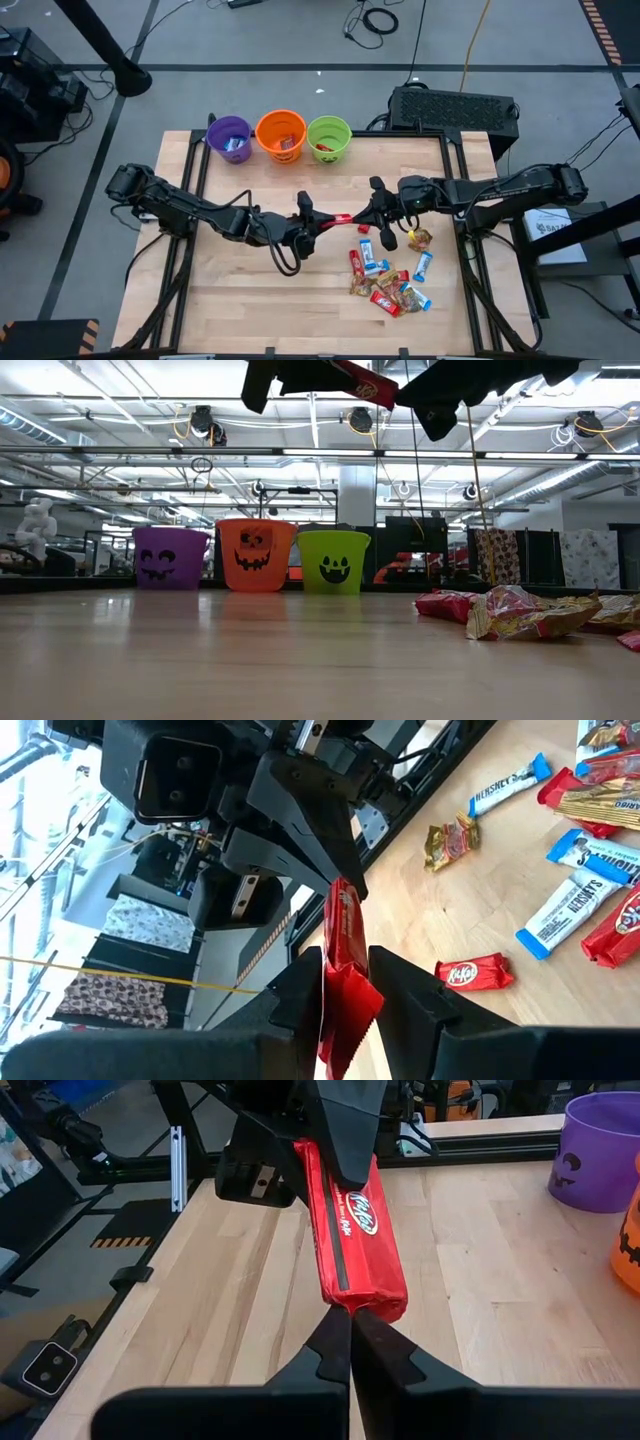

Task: Sort candy by brand, put in halloween buckets
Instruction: Put the red chocolate bar into the green bucket, then put golden candy into the orange bucket

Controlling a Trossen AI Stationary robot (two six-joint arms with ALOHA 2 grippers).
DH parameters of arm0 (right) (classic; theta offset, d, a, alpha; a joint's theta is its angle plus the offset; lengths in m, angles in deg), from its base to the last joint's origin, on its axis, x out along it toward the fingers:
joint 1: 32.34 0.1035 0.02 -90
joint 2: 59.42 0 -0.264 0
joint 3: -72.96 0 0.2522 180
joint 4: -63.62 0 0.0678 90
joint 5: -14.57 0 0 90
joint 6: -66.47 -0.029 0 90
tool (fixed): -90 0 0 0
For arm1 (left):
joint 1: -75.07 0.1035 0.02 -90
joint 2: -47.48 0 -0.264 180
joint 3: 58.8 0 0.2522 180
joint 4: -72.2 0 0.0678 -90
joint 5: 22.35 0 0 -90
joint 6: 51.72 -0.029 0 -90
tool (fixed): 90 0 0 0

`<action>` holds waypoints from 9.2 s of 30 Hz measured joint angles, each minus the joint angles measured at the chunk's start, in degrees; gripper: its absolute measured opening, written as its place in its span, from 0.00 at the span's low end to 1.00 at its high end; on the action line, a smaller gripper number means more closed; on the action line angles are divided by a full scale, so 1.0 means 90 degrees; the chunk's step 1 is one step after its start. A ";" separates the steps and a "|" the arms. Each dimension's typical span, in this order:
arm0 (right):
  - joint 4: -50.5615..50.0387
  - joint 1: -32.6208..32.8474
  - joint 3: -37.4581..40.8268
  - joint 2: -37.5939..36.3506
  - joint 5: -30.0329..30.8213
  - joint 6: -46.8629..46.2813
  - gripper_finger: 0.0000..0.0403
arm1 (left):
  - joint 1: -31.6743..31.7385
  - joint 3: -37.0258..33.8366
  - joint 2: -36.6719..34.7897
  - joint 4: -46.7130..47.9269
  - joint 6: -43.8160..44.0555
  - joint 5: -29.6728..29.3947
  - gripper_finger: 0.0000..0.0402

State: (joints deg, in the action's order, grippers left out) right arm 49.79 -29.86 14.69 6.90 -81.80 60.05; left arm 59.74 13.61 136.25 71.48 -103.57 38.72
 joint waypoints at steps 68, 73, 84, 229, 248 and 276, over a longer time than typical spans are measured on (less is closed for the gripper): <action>-0.3506 0.0051 0.0000 -0.1141 0.3201 -0.0228 0.66 | 0.1676 0.0005 -0.0651 -0.2651 0.5511 0.2596 0.14; -0.3512 0.0051 0.0002 -0.1139 0.3208 0.0025 0.64 | 0.1665 0.0006 -0.0651 -0.2660 0.3963 0.2592 0.14; -0.3509 0.0051 0.0001 -0.1137 0.3208 0.0194 0.63 | 0.1630 0.0229 -0.0660 -0.1376 0.0924 -0.0771 0.14; -0.1034 -0.1195 0.0996 0.2188 0.1352 -0.1121 0.02 | 0.0493 0.1775 0.1559 0.5763 0.5986 0.2538 0.28; -0.1747 -0.0551 0.0725 0.0585 0.1367 -0.1659 0.00 | 0.0498 0.1775 0.1559 0.5426 0.5669 0.2401 0.28; -0.5490 0.1840 0.0729 0.1606 0.1175 -0.7186 0.42 | 0.0498 0.1775 0.1559 0.5017 0.5494 0.2399 0.28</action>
State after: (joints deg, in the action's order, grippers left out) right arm 0.37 -13.30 21.25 21.36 -71.22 -4.62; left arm 64.22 29.59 150.28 116.64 -54.12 60.32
